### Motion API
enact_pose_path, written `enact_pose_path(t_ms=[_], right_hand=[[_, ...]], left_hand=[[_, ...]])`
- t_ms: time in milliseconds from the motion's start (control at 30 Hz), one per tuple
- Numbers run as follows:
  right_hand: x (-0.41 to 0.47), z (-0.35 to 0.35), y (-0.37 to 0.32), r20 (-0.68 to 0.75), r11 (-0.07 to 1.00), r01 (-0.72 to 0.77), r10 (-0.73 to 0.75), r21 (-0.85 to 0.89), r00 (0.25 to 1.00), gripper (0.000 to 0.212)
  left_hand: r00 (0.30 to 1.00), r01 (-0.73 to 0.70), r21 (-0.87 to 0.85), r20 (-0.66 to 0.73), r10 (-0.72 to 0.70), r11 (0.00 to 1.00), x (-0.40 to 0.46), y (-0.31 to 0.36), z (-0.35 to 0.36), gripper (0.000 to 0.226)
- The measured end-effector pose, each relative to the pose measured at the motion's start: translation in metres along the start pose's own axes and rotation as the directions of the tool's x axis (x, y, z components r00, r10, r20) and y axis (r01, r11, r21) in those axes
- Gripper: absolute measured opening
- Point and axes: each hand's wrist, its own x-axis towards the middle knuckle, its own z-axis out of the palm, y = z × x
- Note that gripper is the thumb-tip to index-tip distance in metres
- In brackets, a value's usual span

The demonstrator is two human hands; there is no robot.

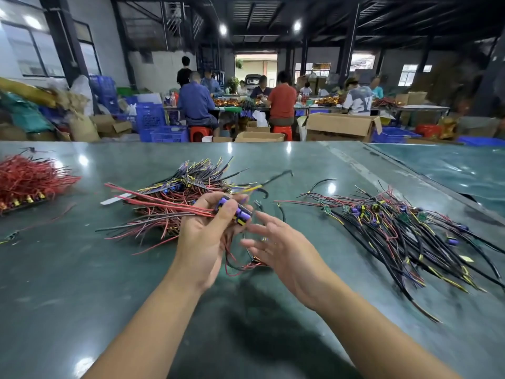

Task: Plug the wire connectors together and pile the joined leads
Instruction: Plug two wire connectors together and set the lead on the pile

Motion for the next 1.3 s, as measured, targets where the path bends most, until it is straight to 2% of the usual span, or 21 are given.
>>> enact_pose_path(t_ms=[67, 167, 233, 300, 367, 433, 500, 567, 633, 700, 733, 767, 833, 867, 900, 967, 1033, 1067, 1167, 1233, 1300], right_hand=[[0.002, 0.001, -0.005, 0.011, 0.980, -0.036, 0.035, 0.195, 0.999, 0.026], [0.004, -0.001, -0.007, -0.067, 0.959, 0.009, 0.010, 0.283, 0.998, 0.030], [0.003, -0.004, -0.008, -0.093, 0.952, 0.035, -0.007, 0.305, 0.996, 0.022], [0.002, -0.008, -0.010, -0.101, 0.959, 0.062, -0.035, 0.276, 0.994, 0.021], [0.001, -0.015, -0.014, -0.144, 0.974, 0.134, -0.108, 0.185, 0.984, 0.029], [0.001, -0.025, -0.021, -0.201, 0.957, 0.278, -0.289, -0.079, 0.936, 0.036], [0.002, -0.041, -0.028, -0.273, 0.880, 0.357, -0.444, -0.313, 0.853, 0.039], [0.003, -0.060, -0.036, -0.401, 0.838, 0.387, -0.529, -0.383, 0.748, 0.038], [0.002, -0.082, -0.044, -0.519, 0.786, 0.362, -0.608, -0.502, 0.601, 0.033], [-0.002, -0.107, -0.049, -0.542, 0.664, 0.096, -0.676, -0.741, 0.499, 0.029], [-0.004, -0.119, -0.050, -0.523, 0.560, -0.102, -0.673, -0.822, 0.523, 0.027], [-0.007, -0.128, -0.050, -0.532, 0.437, -0.311, -0.608, -0.844, 0.589, 0.027], [-0.012, -0.133, -0.048, -0.596, 0.124, -0.613, -0.444, -0.780, 0.669, 0.024], [-0.013, -0.130, -0.047, -0.588, -0.010, -0.653, -0.422, -0.758, 0.690, 0.024], [-0.013, -0.127, -0.046, -0.535, -0.083, -0.628, -0.446, -0.774, 0.718, 0.024], [-0.009, -0.118, -0.041, -0.332, -0.123, -0.469, -0.553, -0.875, 0.764, 0.028], [-0.007, -0.104, -0.036, -0.147, -0.101, -0.268, -0.631, -0.958, 0.762, 0.030], [-0.006, -0.094, -0.033, -0.101, -0.023, -0.147, -0.621, -0.989, 0.777, 0.029], [-0.010, -0.056, -0.022, -0.078, 0.438, 0.120, -0.409, -0.891, 0.909, 0.023], [-0.013, -0.038, -0.015, -0.054, 0.670, 0.145, -0.267, -0.728, 0.962, 0.020], [-0.013, -0.029, -0.010, -0.058, 0.842, 0.144, -0.203, -0.520, 0.978, 0.018]], left_hand=[[0.993, 0.055, 0.061, 0.098, -0.061, 0.997, -0.004, -0.003, 0.001, 0.005], [0.968, 0.133, 0.127, 0.198, -0.157, 0.983, -0.008, -0.007, 0.001, 0.004], [0.966, 0.142, 0.101, 0.201, -0.160, 0.985, -0.009, -0.009, 0.001, 0.005], [0.985, 0.119, -0.004, 0.128, -0.118, 0.993, -0.007, -0.008, 0.001, 0.004], [0.998, 0.067, -0.099, -0.010, -0.068, 0.993, -0.001, -0.004, -0.003, 0.005], [0.991, 0.016, -0.160, -0.128, -0.037, 0.987, 0.005, 0.001, -0.009, 0.007], [0.977, -0.015, -0.190, -0.213, -0.027, 0.982, 0.009, 0.005, -0.016, 0.003], [0.958, -0.043, -0.204, -0.288, -0.018, 0.978, 0.012, 0.008, -0.021, 0.007], [0.939, -0.073, -0.211, -0.344, -0.004, 0.975, 0.015, 0.012, -0.028, 0.013], [0.926, -0.091, -0.195, -0.378, 0.011, 0.976, 0.018, 0.015, -0.034, 0.015], [0.919, -0.096, -0.180, -0.393, 0.018, 0.979, 0.019, 0.016, -0.036, 0.016], [0.912, -0.102, -0.160, -0.409, 0.028, 0.982, 0.020, 0.016, -0.038, 0.016], [0.892, -0.127, -0.098, -0.447, 0.071, 0.987, 0.021, 0.016, -0.041, 0.016], [0.878, -0.142, -0.056, -0.467, 0.100, 0.988, 0.021, 0.017, -0.042, 0.016], [0.863, -0.158, -0.013, -0.487, 0.132, 0.987, 0.022, 0.018, -0.043, 0.016], [0.833, -0.199, 0.056, -0.516, 0.199, 0.978, 0.024, 0.021, -0.043, 0.019], [0.834, -0.223, 0.082, -0.500, 0.233, 0.971, 0.024, 0.023, -0.042, 0.020], [0.857, -0.215, 0.057, -0.468, 0.217, 0.975, 0.023, 0.023, -0.039, 0.021], [0.945, -0.112, -0.108, -0.318, 0.072, 0.988, 0.015, 0.016, -0.021, 0.017], [0.974, -0.006, -0.147, -0.224, -0.027, 0.989, 0.008, 0.005, -0.008, 0.012], [0.978, 0.103, -0.133, -0.165, -0.124, 0.986, 0.000, -0.010, 0.003, 0.016]])
